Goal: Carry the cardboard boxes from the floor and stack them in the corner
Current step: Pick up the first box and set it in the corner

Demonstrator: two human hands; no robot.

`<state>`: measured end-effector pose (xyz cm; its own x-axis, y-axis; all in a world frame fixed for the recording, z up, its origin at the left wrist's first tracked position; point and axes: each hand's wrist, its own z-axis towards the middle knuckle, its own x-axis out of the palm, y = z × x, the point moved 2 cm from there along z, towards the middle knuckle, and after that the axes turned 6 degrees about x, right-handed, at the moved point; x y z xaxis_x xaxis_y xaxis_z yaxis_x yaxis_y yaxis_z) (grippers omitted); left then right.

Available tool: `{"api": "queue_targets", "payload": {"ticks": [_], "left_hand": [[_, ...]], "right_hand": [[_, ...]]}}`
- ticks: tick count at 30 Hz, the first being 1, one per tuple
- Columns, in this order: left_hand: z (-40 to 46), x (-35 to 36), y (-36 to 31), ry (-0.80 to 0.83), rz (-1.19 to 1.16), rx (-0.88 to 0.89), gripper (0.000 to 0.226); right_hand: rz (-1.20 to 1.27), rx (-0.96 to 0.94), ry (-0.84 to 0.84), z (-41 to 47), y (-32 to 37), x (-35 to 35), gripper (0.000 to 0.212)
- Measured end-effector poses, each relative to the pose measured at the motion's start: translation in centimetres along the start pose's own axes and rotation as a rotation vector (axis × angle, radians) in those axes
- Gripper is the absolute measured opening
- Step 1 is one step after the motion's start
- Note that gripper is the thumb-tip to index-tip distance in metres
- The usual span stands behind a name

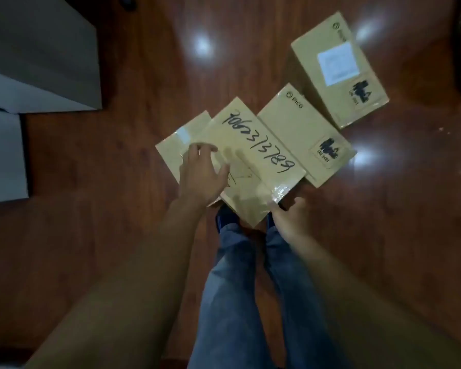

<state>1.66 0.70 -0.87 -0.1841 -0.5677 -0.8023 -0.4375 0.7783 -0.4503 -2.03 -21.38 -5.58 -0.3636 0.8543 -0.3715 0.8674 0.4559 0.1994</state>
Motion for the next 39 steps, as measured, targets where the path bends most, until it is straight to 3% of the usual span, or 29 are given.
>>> {"api": "queue_targets", "payload": {"ticks": [6, 8, 11, 14, 17, 21, 24, 30, 34, 37, 39], "left_hand": [[7.6, 6.3, 6.3, -0.003, 0.154, -0.025, 0.083], [8.2, 7.0, 7.7, 0.003, 0.193, -0.064, 0.098], [9.4, 6.6, 9.7, 0.129, 0.189, -0.292, 0.124], [9.1, 5.3, 10.9, 0.196, 0.164, -0.427, 0.123], [6.9, 3.2, 11.2, 0.146, 0.098, -0.409, 0.112], [2.0, -1.5, 9.9, 0.118, -0.289, -0.456, 0.102], [-3.1, -6.0, 7.7, 0.081, -0.416, -0.483, 0.098], [-13.5, -16.9, 1.4, -0.067, -0.422, -0.426, 0.077], [-21.5, -22.0, -1.0, -0.295, -0.530, -0.429, 0.070], [-26.9, -23.0, -1.0, -0.503, -0.716, -0.473, 0.092], [-29.7, -23.5, -0.6, -0.575, -0.691, -0.558, 0.108]], "right_hand": [[0.331, 0.252, -0.020, 8.8, -1.0, 5.9, 0.108], [0.497, 0.317, 0.049, 9.7, -1.3, 6.7, 0.097], [0.614, 0.318, 0.176, 9.9, -0.8, 7.8, 0.076], [0.538, 0.234, 0.073, 8.7, 0.7, 6.5, 0.061], [0.427, 0.138, 0.074, 6.3, 1.8, 3.8, 0.052], [0.305, -0.011, 0.118, 1.1, 2.7, -0.1, 0.028], [0.305, -0.096, 0.123, -4.3, 3.9, -2.6, 0.040], [0.222, -0.303, 0.113, -16.5, 8.0, -8.1, 0.048], [0.090, -0.467, 0.135, -23.5, 9.9, -9.9, 0.051], [-0.078, -0.631, 0.212, -27.6, 10.7, -9.2, 0.057], [-0.199, -0.747, 0.275, -30.1, 11.2, -7.5, 0.077]]}}
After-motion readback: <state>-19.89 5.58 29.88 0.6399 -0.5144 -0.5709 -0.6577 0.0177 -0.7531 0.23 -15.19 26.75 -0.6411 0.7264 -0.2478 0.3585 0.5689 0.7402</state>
